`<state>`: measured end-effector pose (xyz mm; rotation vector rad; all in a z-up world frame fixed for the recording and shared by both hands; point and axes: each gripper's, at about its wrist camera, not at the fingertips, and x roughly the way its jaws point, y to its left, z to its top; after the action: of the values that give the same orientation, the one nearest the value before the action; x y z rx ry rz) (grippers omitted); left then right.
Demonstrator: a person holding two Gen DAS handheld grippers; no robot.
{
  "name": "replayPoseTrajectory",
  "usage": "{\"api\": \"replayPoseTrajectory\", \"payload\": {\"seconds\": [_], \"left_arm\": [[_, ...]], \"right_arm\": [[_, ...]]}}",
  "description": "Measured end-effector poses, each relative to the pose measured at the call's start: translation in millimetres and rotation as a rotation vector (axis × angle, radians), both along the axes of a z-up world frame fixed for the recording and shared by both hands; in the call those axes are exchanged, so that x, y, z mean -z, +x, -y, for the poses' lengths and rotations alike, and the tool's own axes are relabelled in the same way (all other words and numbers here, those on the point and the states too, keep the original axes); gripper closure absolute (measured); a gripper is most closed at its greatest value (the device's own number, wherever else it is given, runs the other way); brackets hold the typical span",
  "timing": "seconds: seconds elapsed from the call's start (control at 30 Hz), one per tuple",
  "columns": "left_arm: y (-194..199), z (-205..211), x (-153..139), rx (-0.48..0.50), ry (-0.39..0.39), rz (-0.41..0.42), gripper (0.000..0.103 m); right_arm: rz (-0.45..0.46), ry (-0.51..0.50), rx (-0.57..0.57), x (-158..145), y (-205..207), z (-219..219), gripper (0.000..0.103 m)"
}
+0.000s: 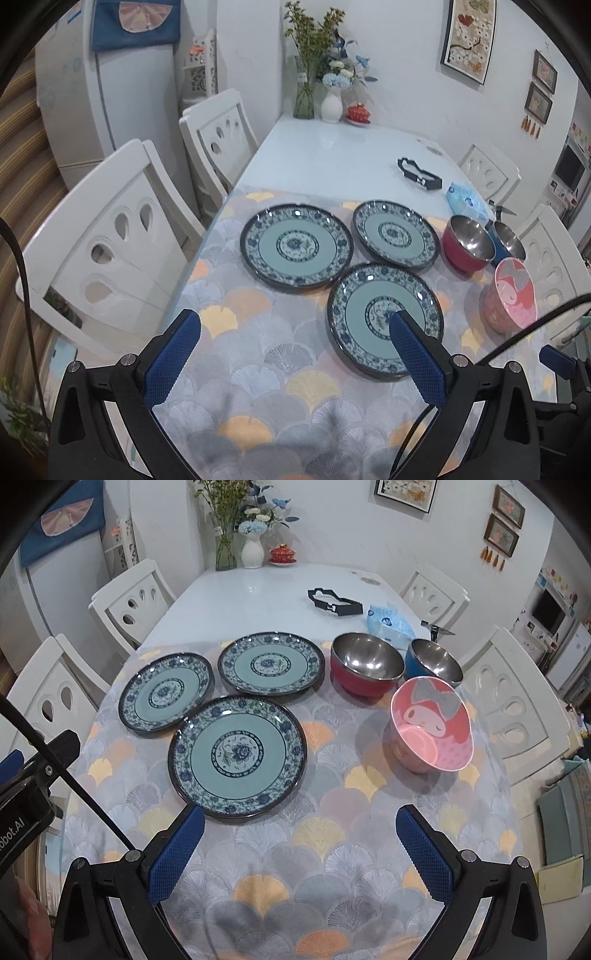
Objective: Organize plates and bowls
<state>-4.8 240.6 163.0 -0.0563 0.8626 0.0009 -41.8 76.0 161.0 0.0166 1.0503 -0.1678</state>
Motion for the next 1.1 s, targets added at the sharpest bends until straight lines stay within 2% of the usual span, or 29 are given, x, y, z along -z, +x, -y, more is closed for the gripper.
{"api": "replayPoseTrajectory", "payload": {"seconds": [0.47, 0.67, 0.87, 1.1], "left_arm": [[1, 2, 16, 0.002, 0.034, -0.059, 0.001], [12, 7, 25, 0.035, -0.002, -0.082, 0.001], [35, 12, 37, 0.079, -0.044, -0.090, 0.001], [56, 20, 69, 0.065, -0.064, -0.169, 0.003]], "right_arm": [[-0.055, 0.084, 0.030, 20, 14, 17, 0.000], [-0.051, 0.083, 0.039, 22, 16, 27, 0.000], [-0.005, 0.109, 0.021, 20, 27, 46, 0.000], [-0.013, 0.130, -0.043, 42, 56, 49, 0.002]]}}
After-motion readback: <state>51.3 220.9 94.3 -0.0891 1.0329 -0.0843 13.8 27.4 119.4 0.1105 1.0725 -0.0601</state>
